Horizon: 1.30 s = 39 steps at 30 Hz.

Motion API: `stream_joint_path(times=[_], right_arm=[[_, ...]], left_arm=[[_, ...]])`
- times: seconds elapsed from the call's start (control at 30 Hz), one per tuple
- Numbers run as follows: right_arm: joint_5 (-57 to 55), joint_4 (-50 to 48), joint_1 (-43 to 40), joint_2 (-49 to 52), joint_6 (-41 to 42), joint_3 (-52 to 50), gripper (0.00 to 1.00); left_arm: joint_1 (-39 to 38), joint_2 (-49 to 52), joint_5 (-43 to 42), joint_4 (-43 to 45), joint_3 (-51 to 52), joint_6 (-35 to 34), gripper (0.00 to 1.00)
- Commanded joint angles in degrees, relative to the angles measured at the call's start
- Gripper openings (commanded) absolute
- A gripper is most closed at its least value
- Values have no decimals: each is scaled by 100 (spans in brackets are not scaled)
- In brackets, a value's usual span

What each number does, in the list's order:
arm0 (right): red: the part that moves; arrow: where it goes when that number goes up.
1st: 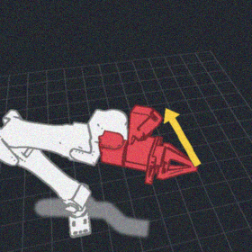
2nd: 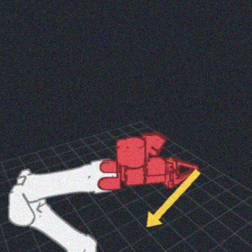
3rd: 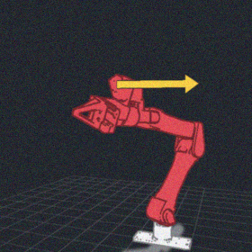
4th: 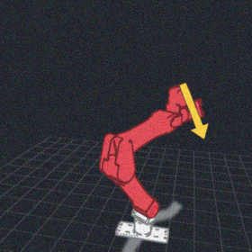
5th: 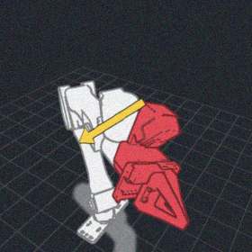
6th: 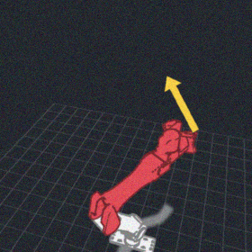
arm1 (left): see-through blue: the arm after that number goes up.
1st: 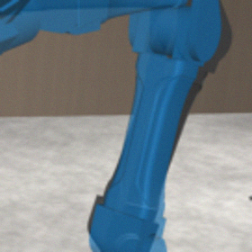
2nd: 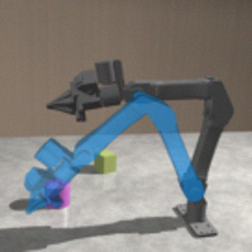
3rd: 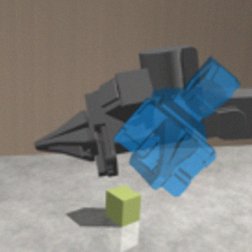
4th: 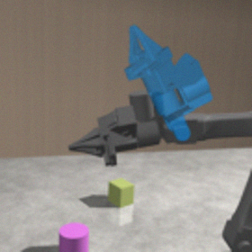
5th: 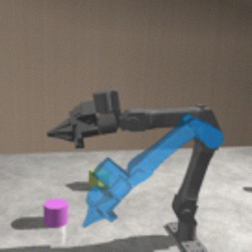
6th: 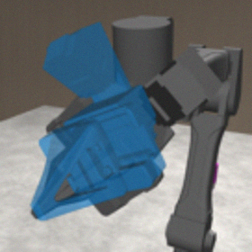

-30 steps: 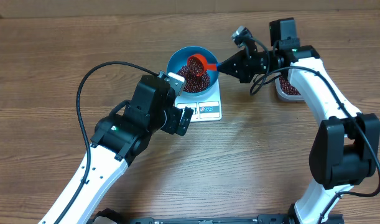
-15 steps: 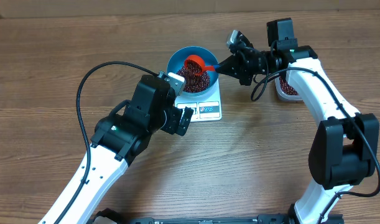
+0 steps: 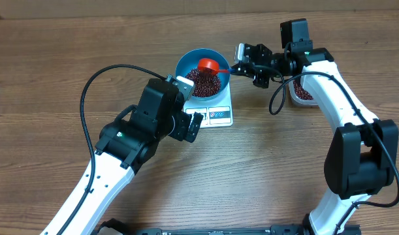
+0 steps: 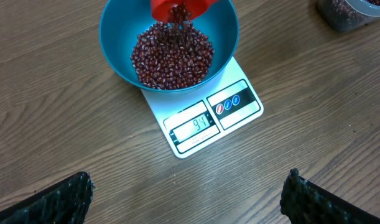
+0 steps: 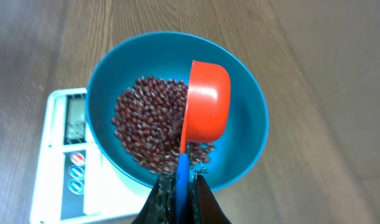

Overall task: Scoop item into bowl and weigh 150g on scale
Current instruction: 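Tip the scoop with the right gripper to pour beans into the bowl, then move the empty scoop with the right gripper back to the bean tub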

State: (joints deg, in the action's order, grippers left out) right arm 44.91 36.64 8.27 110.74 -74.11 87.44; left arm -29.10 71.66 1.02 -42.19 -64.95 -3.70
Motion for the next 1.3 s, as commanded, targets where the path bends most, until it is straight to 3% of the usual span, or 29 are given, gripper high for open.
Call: stream_joint_path(times=[0.0,0.27,0.53,0.67,0.83,1.03,1.27], right_arm=[[-116,-149,-7,-247,-588,184,4],[-116,-168,-7,-450,-177,190,4],[-337,-164,-46,-1235,2013,190,4],[-1445,-52,-63,-1694,3342,190,4],[-3860,280,-63,-2081,4763,190,4],[-5652,1231,-63,-2135,4881,190,4],[-6701,1947,-63,-2135,4883,190,4]], left_arm=[[22,24,-83,2,44,28,100],[22,24,-83,2,44,28,100],[22,24,-83,2,44,28,100],[22,24,-83,2,44,28,100],[22,24,-83,2,44,28,100],[22,24,-83,2,44,28,100],[22,24,-83,2,44,28,99]])
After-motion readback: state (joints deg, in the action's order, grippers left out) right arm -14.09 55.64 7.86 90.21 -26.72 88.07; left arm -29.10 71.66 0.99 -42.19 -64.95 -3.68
